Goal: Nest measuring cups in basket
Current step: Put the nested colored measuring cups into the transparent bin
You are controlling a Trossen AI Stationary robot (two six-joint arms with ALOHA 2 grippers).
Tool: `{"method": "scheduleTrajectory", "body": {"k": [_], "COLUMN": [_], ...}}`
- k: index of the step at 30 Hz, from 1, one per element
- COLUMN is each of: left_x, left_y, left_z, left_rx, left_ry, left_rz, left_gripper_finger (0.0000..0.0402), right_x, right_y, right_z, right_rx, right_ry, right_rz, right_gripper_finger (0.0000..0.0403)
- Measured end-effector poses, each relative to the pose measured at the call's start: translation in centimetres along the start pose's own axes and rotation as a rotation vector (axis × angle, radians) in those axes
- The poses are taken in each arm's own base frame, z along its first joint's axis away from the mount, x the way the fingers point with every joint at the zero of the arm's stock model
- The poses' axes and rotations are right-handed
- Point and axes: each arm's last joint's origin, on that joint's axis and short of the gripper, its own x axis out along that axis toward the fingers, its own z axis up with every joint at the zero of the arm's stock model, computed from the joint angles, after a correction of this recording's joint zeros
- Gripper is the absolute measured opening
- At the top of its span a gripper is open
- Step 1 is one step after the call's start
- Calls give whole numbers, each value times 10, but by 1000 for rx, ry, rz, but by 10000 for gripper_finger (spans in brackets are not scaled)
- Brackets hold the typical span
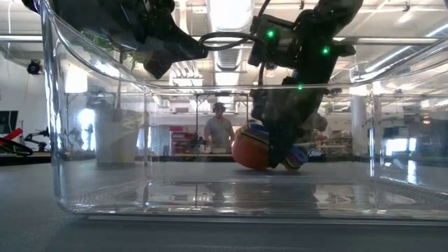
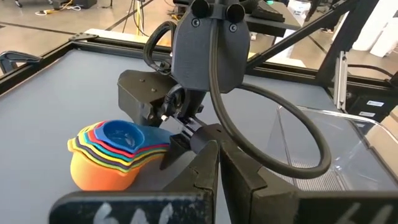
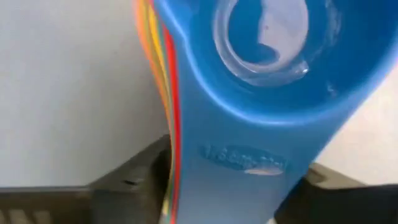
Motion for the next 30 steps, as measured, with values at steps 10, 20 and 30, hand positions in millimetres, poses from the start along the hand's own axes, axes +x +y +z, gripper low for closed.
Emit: {"method": "scheduleTrajectory", "body": {"k": [10, 20, 30], "left_x": [6, 7, 3], "left_y": [0, 0, 0], "left_z": [-6, -5, 0], "left_rx": [4, 5, 6], "left_ry": [17, 2, -24], "left_rz": [4, 6, 1], "left_gripper_finger": [0, 0, 0], "right_x": [-13, -61, -121], "right_y": [-3, -10, 7], "right_z": [2, 4, -5], "right_rx": [-52, -117, -134], "right_ry": [0, 27, -52], "right_rz": [24, 82, 269], "right_gripper_finger": [126, 114, 33]}}
